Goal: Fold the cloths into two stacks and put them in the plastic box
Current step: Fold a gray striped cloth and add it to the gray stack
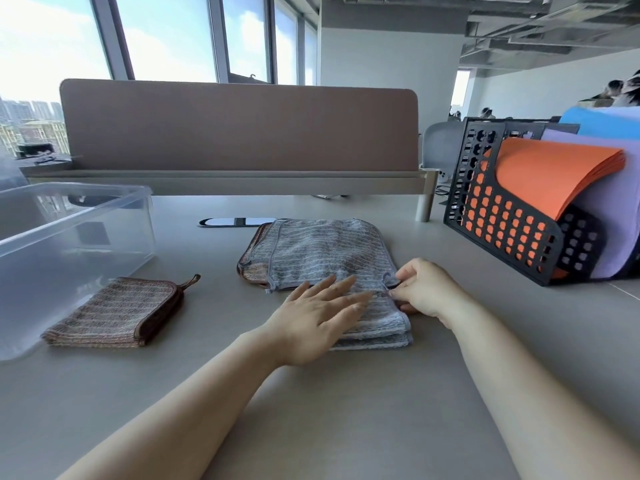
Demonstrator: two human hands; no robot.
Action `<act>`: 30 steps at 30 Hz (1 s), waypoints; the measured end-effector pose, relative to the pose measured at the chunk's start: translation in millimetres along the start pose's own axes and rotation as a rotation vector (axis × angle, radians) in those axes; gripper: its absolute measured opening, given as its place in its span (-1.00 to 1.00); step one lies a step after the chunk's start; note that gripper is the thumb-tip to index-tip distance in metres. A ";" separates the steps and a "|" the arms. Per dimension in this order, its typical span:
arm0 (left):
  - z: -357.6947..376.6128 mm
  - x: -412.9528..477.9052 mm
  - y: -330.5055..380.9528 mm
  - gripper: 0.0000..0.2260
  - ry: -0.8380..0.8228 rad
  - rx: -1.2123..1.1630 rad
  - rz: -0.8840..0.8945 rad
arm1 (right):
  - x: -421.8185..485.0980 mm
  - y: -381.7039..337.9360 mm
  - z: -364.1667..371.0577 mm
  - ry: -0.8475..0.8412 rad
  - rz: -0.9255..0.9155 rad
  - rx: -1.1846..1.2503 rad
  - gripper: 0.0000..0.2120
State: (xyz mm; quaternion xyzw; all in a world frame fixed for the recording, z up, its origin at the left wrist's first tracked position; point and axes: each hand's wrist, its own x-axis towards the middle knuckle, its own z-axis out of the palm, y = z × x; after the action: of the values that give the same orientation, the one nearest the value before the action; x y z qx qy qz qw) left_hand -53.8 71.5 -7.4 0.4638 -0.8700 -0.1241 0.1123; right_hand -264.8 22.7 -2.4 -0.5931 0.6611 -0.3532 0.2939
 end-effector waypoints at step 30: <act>-30.1 -80.2 -95.3 -0.53 0.032 0.188 -0.359 | -25.3 -83.3 152.0 -0.126 -0.390 0.058 -0.82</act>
State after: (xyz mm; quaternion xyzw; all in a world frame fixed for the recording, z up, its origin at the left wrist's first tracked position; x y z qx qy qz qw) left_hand 73.5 83.7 -15.9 0.6219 -0.7791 -0.0529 0.0585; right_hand -90.8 26.0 -23.0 -0.7222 0.5035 -0.3846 0.2775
